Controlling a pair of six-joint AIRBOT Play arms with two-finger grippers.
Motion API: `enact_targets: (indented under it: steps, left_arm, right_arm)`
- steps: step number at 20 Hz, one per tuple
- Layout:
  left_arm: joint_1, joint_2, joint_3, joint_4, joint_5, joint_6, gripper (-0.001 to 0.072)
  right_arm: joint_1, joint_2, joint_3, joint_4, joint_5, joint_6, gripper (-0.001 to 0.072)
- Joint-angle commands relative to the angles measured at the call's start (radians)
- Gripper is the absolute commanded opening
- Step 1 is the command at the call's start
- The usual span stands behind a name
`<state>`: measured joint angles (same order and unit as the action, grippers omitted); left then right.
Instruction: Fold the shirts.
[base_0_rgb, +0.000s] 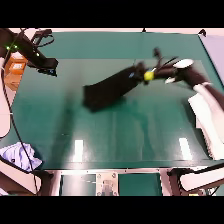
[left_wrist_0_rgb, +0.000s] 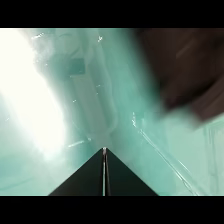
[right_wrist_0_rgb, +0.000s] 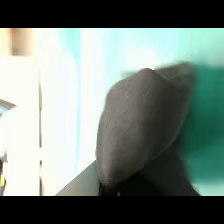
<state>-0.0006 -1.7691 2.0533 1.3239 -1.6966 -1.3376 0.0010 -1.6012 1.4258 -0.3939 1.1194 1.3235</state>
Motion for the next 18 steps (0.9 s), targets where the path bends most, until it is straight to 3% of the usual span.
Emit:
enact_targets:
  steps: [1,8,11,18]
  left_arm:
    - [0.0,0.001,0.001,-0.001,-0.007,-0.002,0.0027]
    - [0.0,0.001,0.001,-0.001,-0.013,-0.027,0.0027]
    - [0.0,0.001,0.001,-0.004,-0.013,-0.053,0.0027]
    - [0.0,0.001,0.001,-0.023,-0.013,-0.052,0.0027]
  right_arm:
    - [-0.19,0.146,0.105,-0.035,0.054,0.079,0.0022]
    - [-0.73,0.2,0.192,-0.072,0.172,0.14,0.0022]
    - [-0.937,0.2,0.192,-0.167,0.204,0.191,0.0022]
    - [-1.217,0.236,0.192,-0.352,0.411,0.315,0.0022]
